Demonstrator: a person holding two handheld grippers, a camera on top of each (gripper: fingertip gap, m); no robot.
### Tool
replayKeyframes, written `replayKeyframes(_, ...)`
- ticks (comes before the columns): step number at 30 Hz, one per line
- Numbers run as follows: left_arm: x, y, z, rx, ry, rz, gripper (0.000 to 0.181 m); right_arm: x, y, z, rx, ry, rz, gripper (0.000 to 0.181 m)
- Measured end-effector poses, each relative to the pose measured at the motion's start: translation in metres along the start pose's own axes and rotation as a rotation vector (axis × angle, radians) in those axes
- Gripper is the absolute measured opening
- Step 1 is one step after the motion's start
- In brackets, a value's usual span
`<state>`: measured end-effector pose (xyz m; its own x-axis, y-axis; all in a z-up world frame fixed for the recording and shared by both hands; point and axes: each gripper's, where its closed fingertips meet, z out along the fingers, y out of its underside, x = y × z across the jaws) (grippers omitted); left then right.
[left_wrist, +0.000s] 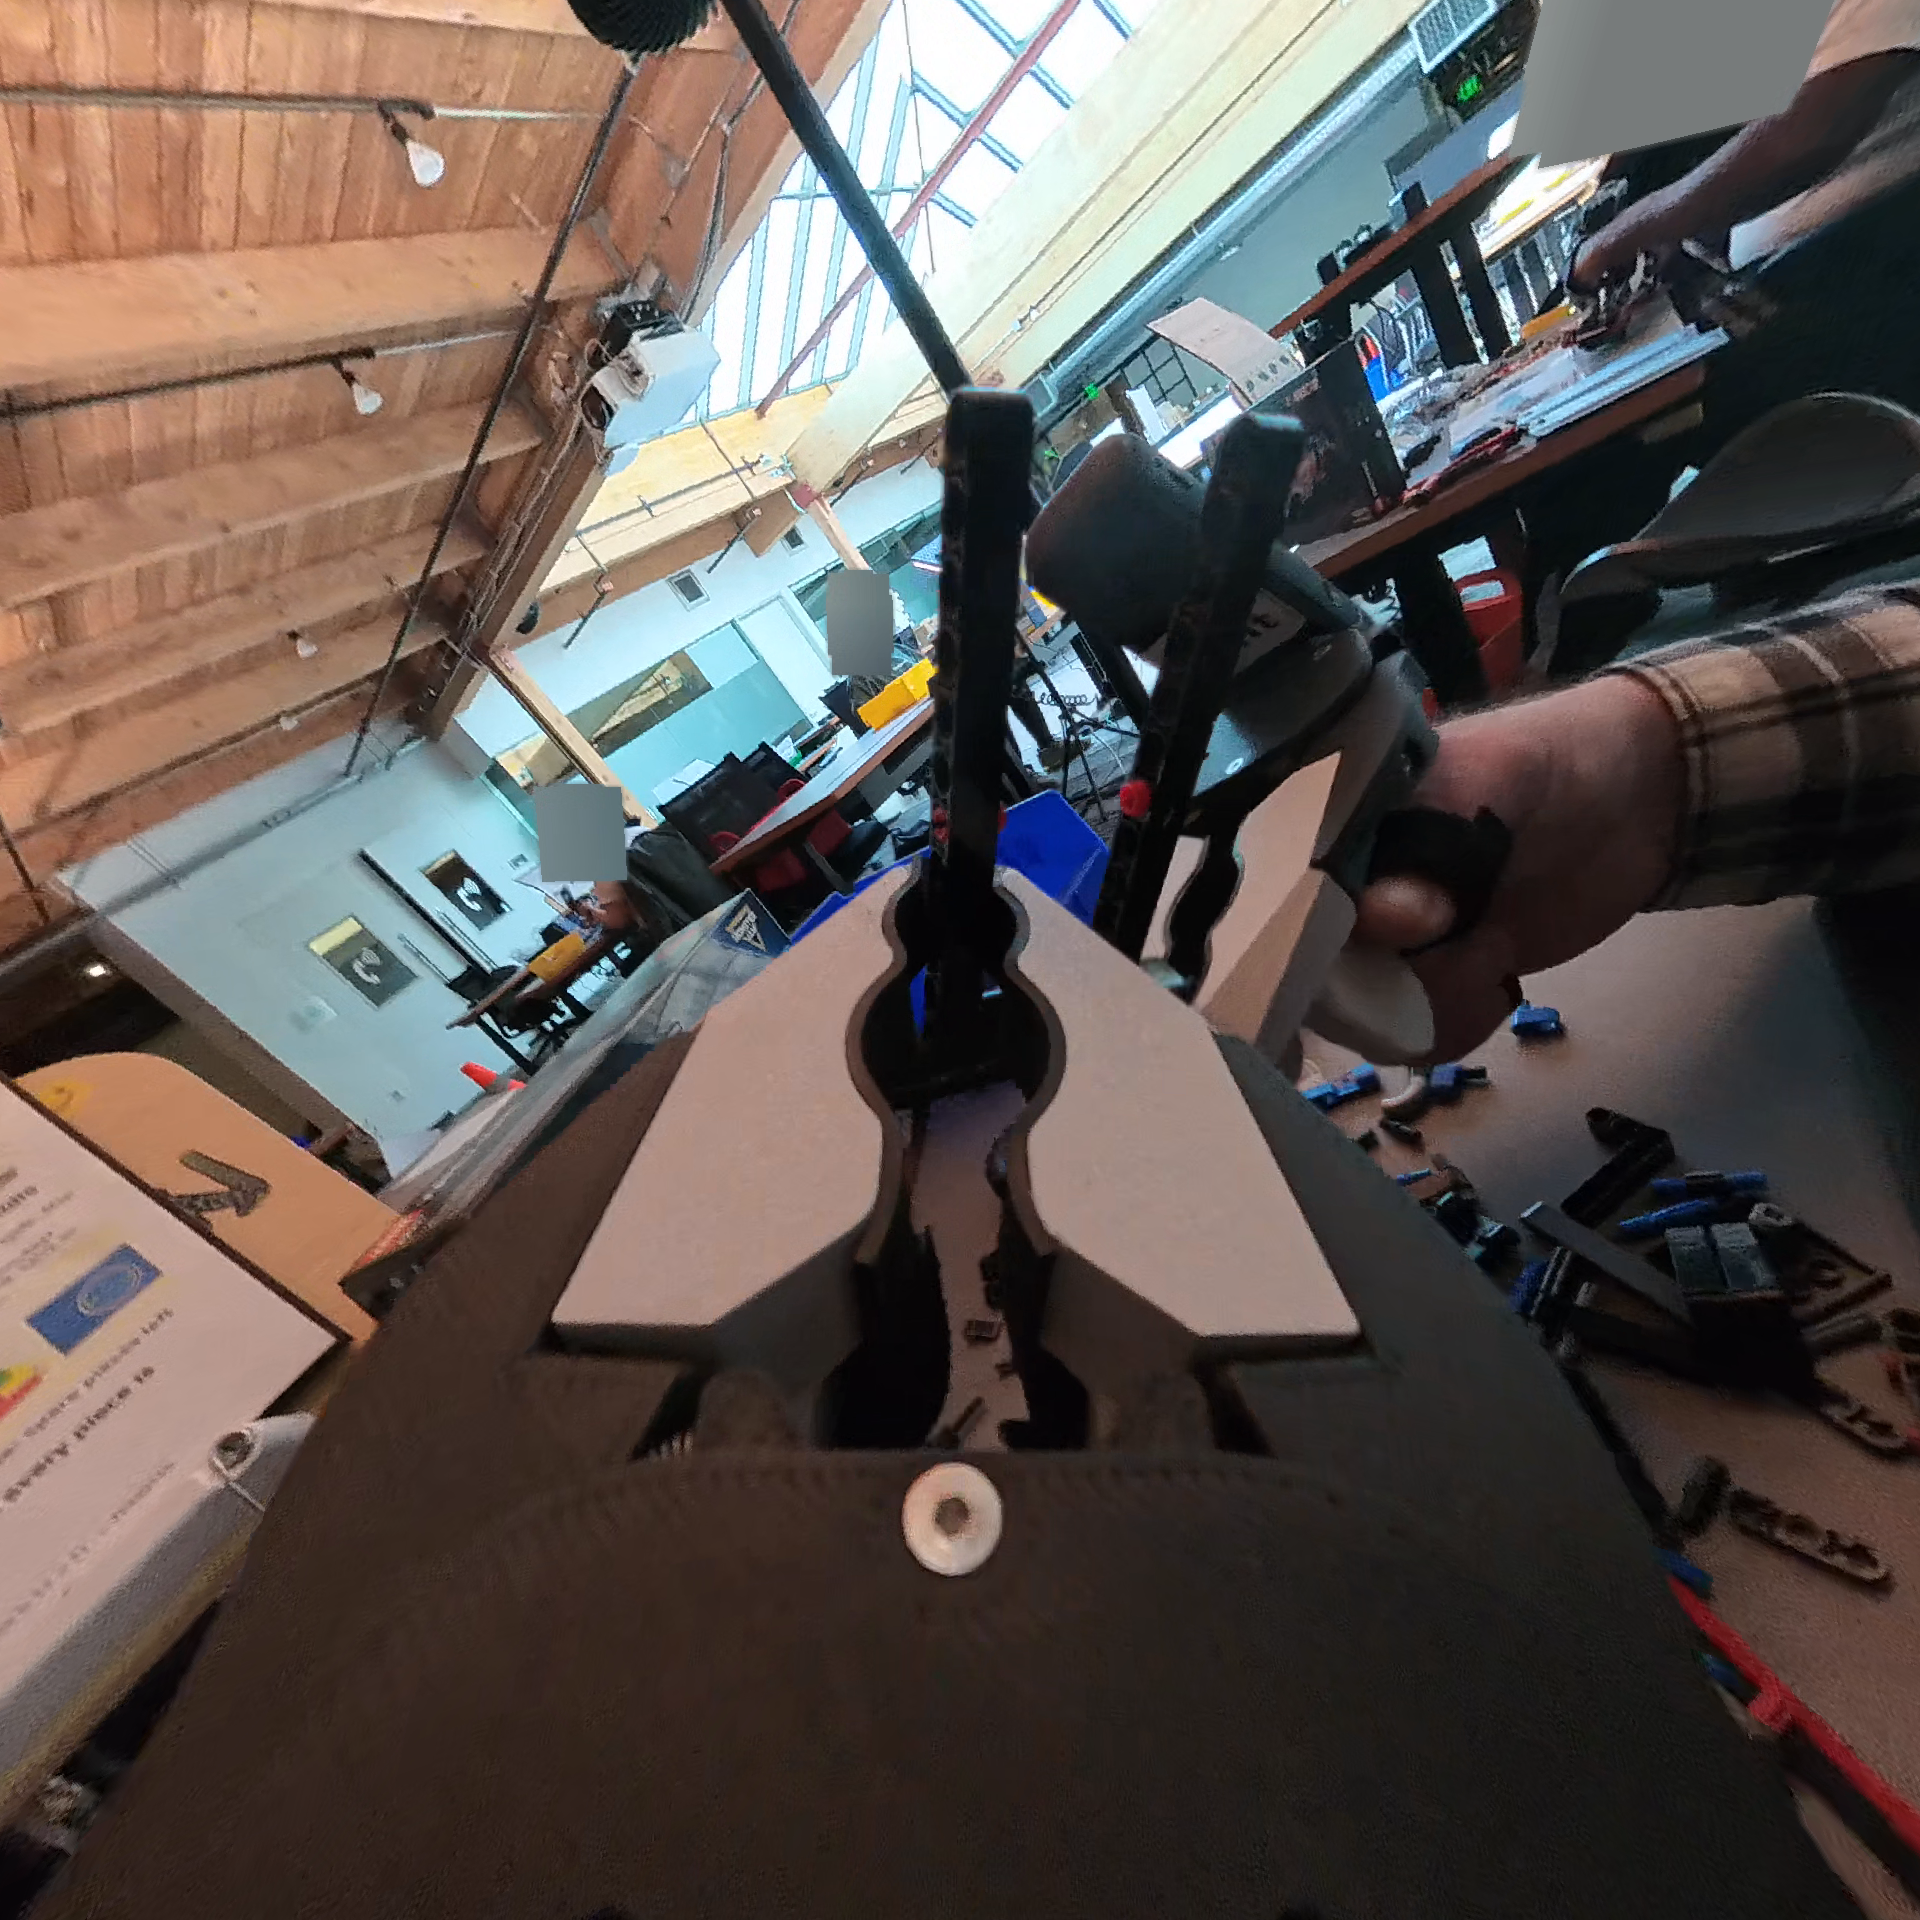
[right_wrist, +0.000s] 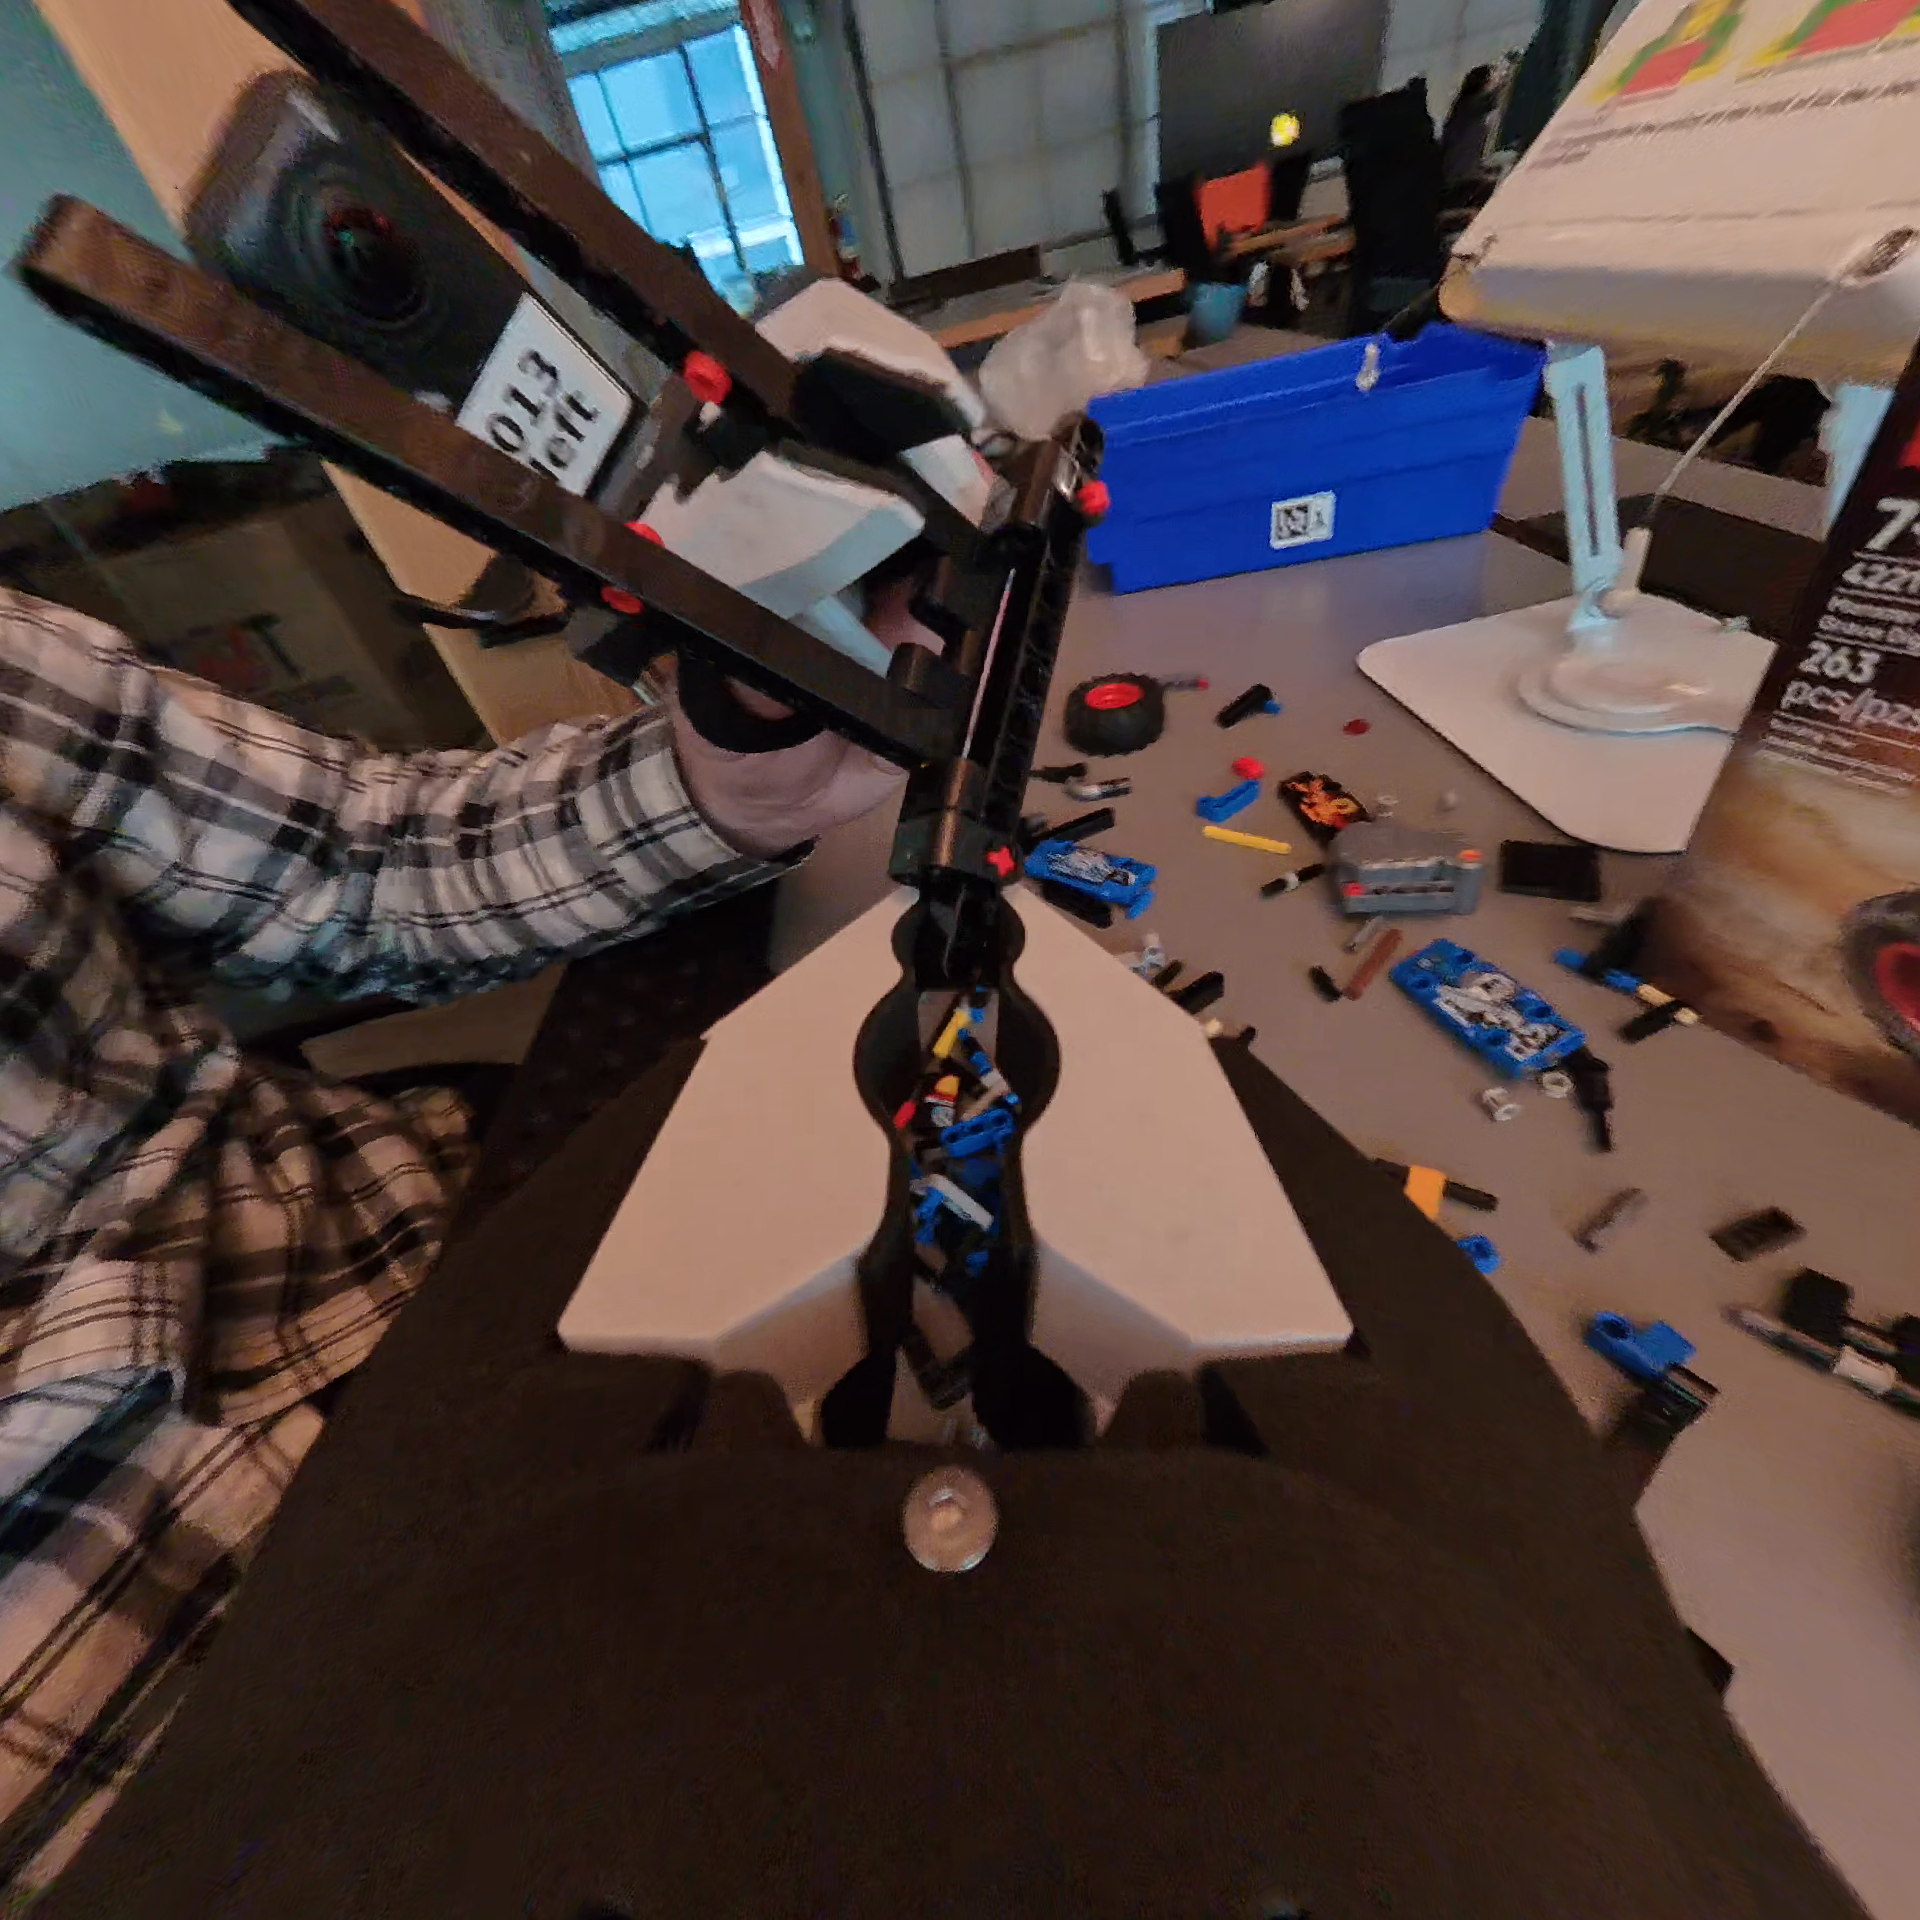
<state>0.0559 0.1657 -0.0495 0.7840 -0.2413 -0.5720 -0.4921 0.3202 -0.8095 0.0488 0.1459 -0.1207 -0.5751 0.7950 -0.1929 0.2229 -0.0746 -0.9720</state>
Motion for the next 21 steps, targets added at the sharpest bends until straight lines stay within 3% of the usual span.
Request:
replayKeyframes(2, 0.001, -0.003, -0.002, 0.003, 0.013, 0.023, 0.008, -0.004, -0.004, -0.003, 0.018, -0.037, 0.016, 0.003)
replayKeyframes(5, 0.01, -0.004, 0.002, 0.005, 0.05, -0.019, 0.008, -0.004, 0.012, 0.005, -0.081, 0.0, -0.057, 0.0)
replayKeyframes(13, 0.005, -0.002, 0.007, 0.102, 0.173, -0.614, 0.012, 0.005, 0.018, 0.015, -0.194, 0.213, -0.367, 0.001)
replayKeyframes(21, 0.015, -0.008, 0.008, 0.173, 0.287, -0.87, 0.014, 0.023, 0.024, 0.008, -0.253, 0.306, -0.438, 0.0)
